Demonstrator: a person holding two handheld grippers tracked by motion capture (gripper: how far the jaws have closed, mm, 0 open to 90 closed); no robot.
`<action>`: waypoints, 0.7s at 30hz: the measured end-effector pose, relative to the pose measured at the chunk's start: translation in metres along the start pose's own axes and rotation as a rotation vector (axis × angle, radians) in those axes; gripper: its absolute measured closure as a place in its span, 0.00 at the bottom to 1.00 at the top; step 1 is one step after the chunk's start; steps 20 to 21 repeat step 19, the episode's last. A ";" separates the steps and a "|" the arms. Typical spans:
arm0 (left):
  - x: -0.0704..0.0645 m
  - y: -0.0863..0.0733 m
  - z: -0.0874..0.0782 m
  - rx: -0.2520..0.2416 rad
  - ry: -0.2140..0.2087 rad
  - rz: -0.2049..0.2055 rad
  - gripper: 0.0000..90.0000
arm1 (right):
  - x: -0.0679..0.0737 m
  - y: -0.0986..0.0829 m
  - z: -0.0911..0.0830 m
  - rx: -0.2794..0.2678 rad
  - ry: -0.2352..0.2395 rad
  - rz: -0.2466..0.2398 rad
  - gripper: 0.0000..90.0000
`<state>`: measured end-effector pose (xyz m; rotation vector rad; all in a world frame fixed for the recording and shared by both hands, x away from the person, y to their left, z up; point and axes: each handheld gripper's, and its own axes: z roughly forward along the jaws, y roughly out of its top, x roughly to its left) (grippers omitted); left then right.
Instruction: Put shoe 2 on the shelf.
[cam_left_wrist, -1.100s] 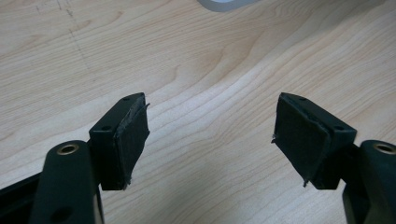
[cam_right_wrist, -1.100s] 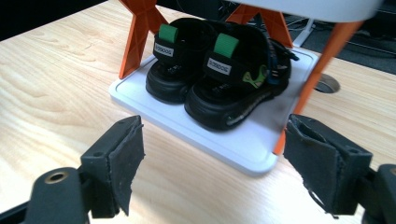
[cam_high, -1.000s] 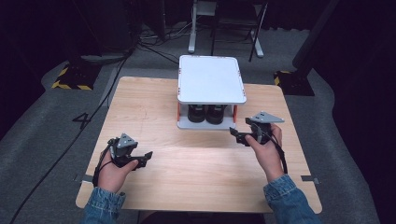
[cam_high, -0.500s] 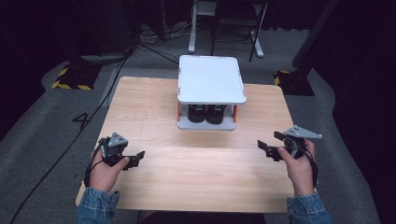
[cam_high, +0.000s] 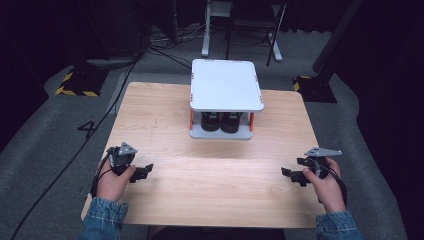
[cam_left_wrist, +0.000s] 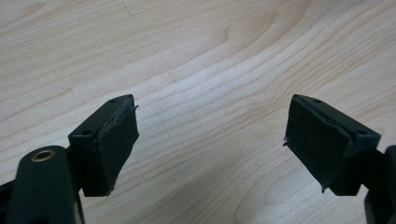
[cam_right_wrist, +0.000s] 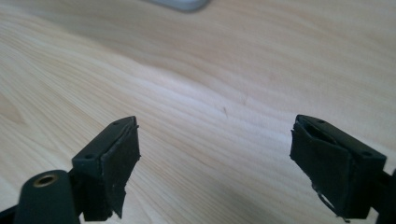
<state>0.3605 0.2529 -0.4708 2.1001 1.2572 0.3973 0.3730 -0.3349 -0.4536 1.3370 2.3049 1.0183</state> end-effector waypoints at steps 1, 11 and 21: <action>0.000 -0.001 0.001 0.007 -0.004 -0.001 0.19 | -0.001 -0.003 0.004 0.013 -0.011 0.007 0.18; 0.002 -0.004 0.006 0.027 0.010 0.001 0.20 | -0.008 -0.017 0.035 0.015 -0.078 0.017 0.20; 0.001 -0.004 0.008 0.033 -0.004 0.003 0.20 | -0.003 -0.018 0.041 0.002 -0.076 -0.006 0.19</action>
